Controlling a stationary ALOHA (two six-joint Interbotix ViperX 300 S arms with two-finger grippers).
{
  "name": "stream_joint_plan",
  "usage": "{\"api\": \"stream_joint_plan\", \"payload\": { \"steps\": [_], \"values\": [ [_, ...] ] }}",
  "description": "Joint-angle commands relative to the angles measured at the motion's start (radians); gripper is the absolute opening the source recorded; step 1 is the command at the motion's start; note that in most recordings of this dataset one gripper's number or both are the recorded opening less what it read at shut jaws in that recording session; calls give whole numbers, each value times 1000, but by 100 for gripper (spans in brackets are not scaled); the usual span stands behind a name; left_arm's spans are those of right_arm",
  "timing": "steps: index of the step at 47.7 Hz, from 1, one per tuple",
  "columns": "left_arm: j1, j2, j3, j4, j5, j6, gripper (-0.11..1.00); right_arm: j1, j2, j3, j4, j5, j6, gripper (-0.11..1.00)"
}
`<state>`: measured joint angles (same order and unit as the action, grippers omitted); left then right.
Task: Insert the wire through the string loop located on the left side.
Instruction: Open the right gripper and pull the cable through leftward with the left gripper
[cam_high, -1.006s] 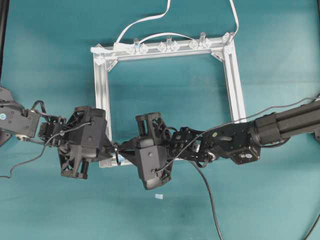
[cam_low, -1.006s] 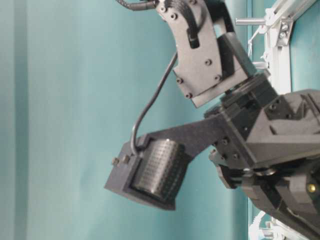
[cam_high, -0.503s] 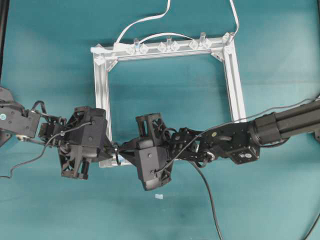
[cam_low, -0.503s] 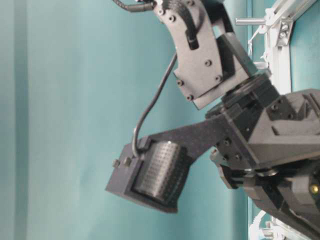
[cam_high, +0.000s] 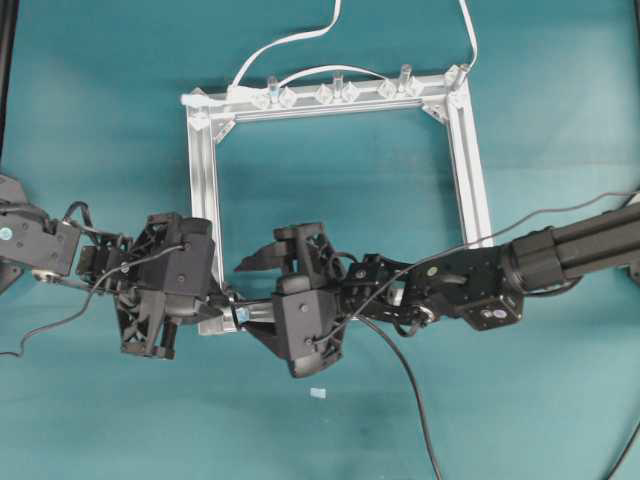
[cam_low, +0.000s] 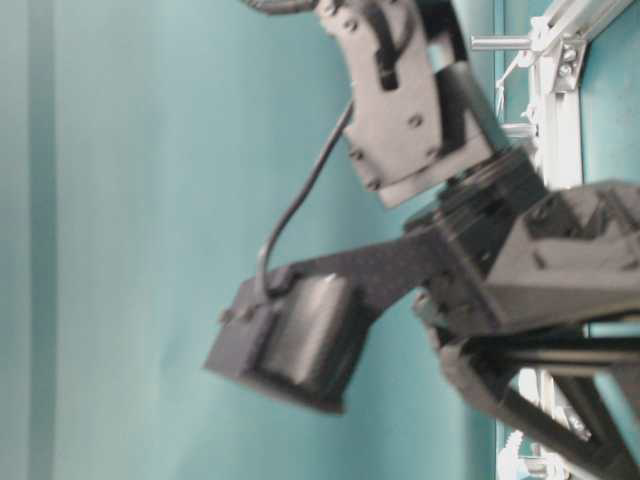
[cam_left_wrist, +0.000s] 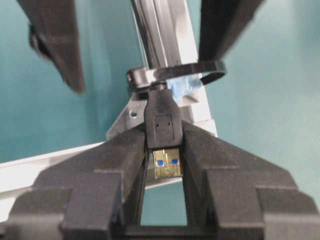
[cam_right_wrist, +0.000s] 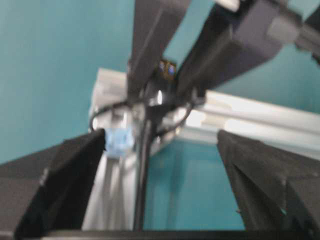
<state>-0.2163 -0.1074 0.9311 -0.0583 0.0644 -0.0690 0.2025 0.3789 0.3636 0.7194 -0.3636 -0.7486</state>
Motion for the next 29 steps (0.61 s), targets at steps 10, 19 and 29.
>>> {"api": "stream_joint_plan", "payload": {
  "steps": [10, 19, 29],
  "values": [
    [-6, -32, -9, 2, 11, -6, 19, 8, -94, 55, 0, -3, 5, 92],
    [-15, -100, 25, 0, 66, -9, 19, 8, -101, 69, 0, 0, 5, 92],
    [-38, -183, 74, 0, 138, -40, 19, 8, -103, 71, 0, 0, 5, 92]
  ]
}}
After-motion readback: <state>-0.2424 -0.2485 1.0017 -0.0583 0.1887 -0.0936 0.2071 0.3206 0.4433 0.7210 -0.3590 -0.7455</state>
